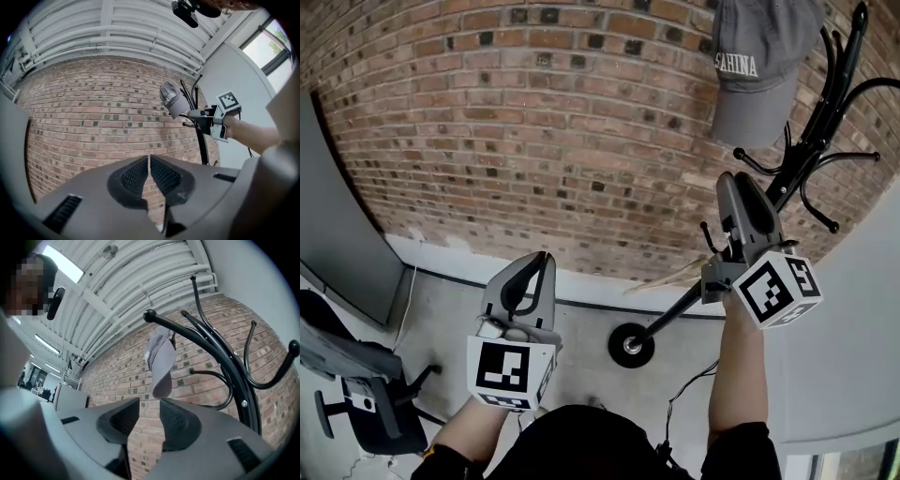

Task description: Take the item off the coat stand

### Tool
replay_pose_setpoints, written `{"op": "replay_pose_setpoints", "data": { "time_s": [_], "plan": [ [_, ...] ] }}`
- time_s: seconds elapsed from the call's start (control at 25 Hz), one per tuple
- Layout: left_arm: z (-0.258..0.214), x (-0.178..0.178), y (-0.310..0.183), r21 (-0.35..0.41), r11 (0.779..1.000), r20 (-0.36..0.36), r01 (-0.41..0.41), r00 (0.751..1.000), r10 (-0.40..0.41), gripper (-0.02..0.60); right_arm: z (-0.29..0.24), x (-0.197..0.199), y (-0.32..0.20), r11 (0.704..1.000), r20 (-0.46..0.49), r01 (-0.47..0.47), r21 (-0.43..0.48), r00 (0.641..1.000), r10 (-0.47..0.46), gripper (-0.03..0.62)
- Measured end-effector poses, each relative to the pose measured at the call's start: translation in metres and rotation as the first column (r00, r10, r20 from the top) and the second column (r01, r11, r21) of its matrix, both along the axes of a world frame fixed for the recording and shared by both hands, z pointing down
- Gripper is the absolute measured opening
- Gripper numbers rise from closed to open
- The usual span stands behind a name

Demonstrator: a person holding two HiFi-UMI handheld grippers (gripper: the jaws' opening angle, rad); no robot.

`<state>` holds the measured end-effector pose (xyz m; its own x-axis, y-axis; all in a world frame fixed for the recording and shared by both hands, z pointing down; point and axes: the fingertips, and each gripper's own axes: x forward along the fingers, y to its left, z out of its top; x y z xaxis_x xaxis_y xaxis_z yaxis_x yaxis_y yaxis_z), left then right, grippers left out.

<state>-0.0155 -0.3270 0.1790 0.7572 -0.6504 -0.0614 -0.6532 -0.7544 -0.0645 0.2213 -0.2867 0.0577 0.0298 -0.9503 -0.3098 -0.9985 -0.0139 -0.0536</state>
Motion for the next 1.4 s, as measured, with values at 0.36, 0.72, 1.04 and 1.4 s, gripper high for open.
{"op": "replay_pose_setpoints", "data": {
  "time_s": [0.36, 0.72, 1.04, 1.4],
  "plan": [
    [0.0, 0.036, -0.004, 0.017, 0.996, 0.033, 0.082, 0.996, -0.082, 0.027, -0.045, 0.03, -0.021, 0.971, 0.079, 0.161, 0.178, 0.981, -0.177, 0.126],
    [-0.001, 0.059, -0.01, 0.056, 0.991, 0.038, 0.12, 0.992, -0.122, 0.026, -0.061, 0.026, -0.035, 0.929, 0.009, 0.243, 0.28, 0.967, -0.256, 0.121],
    [0.004, 0.051, -0.024, 0.056, 0.985, 0.052, 0.161, 0.985, -0.164, 0.026, -0.074, 0.022, -0.03, 0.909, -0.026, 0.215, 0.357, 0.975, -0.22, 0.032],
    [-0.028, 0.017, -0.042, 0.104, 0.968, 0.006, 0.228, 0.973, -0.23, 0.027, -0.12, -0.025, -0.043, 0.864, -0.108, 0.304, 0.401, 0.952, -0.285, 0.031]
  ]
}}
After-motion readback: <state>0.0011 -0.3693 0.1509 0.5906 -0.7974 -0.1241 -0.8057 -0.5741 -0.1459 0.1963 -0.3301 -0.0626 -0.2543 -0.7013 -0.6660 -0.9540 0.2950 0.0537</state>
